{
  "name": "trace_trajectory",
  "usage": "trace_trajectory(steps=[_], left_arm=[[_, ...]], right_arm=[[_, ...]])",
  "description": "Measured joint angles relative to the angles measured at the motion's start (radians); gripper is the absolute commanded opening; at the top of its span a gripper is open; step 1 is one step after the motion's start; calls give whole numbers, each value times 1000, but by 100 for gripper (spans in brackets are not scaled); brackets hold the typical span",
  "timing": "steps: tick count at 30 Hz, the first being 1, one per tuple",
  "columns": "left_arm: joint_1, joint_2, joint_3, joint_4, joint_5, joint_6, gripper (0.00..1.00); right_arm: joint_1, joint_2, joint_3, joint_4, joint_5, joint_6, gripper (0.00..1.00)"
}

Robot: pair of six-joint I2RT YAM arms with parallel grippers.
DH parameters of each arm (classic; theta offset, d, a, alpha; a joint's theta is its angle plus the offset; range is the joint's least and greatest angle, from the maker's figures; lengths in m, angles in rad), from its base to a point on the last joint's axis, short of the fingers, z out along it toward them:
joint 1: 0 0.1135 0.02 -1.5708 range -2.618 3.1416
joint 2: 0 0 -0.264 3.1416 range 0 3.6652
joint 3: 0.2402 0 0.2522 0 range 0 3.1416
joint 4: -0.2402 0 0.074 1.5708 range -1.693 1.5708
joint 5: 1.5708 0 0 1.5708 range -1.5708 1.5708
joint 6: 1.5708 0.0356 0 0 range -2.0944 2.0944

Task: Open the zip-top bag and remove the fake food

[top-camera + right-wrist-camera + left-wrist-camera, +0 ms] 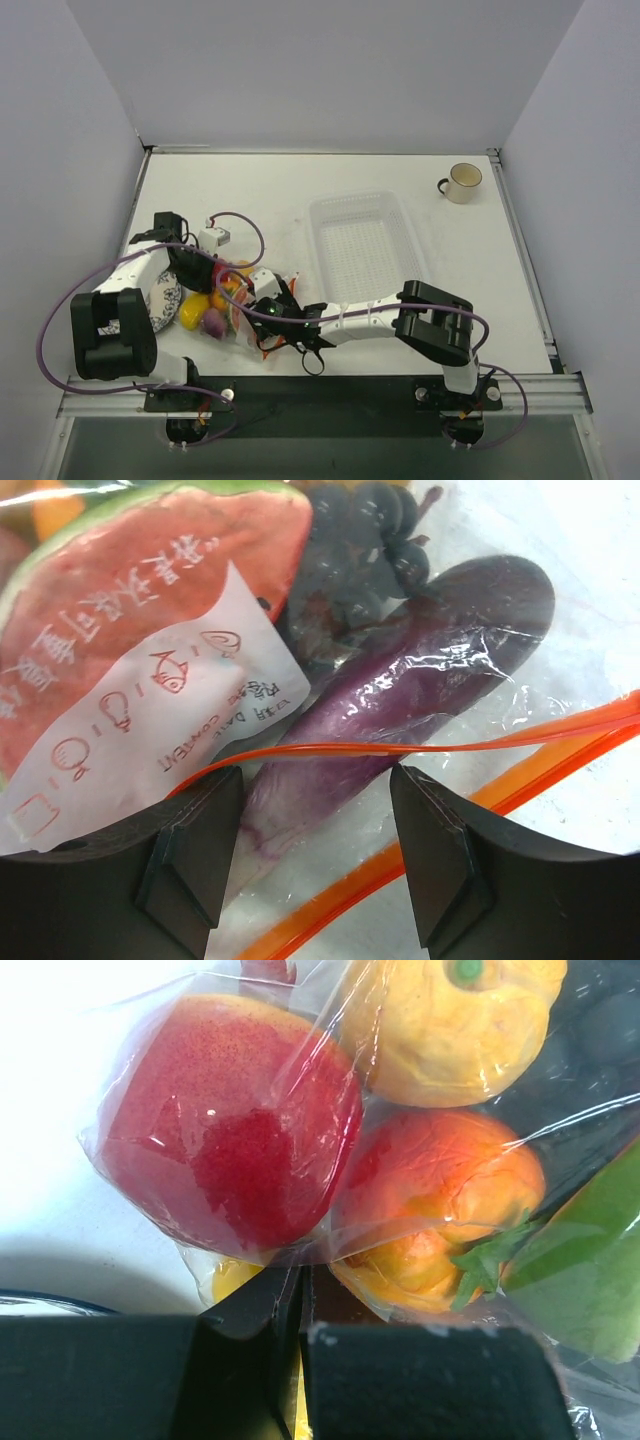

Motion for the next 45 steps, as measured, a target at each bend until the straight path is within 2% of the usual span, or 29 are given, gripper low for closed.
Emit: trace_trajectory(steps=[9, 11, 12, 14, 15, 16, 18, 19, 26, 29, 34, 42, 43, 44, 45], left_arm=[[0, 0, -2, -3, 3, 2, 9], [0, 0, -2, -3, 5, 1, 9], [0, 0, -2, -4, 6, 1, 8], [0, 0, -2, -6, 8, 1, 5], [0, 0, -2, -8, 8, 1, 4], [0, 0, -2, -8, 8, 1, 1], [0, 0, -2, -8, 8, -2, 0], [0, 0, -2, -7, 7, -5, 0], [-5, 31, 82, 14, -23, -138, 0], [-6, 50, 130, 52, -33, -190, 0], [-9, 87, 159, 84, -45, -238, 0], [-9, 89, 160, 82, -45, -274, 0], [-10, 89, 162, 79, -39, -277, 11], [-10, 89, 166, 69, -20, -282, 14], [-13, 89, 173, 59, -6, -286, 15]], right_arm=[[0, 19, 15, -151, 115, 80, 57], [0, 19, 15, -157, 130, 92, 52], [0, 19, 15, -160, 134, 95, 49], [0, 19, 13, -161, 143, 99, 34], [0, 17, 10, -159, 146, 100, 21], [0, 14, 4, -156, 149, 95, 14], [0, -3, -21, -145, 151, 85, 2], [0, -13, -31, -146, 152, 78, 0], [2, -179, -126, -143, 122, 4, 0], [3, -304, -139, -172, 82, -37, 0], [-6, -584, -148, -281, 31, -85, 8], [-173, -914, -192, -462, -85, -76, 7], [-182, -927, -203, -477, -97, -74, 4], [-183, -930, -214, -491, -106, -72, 0], [-183, -927, -222, -506, -116, -68, 0]])
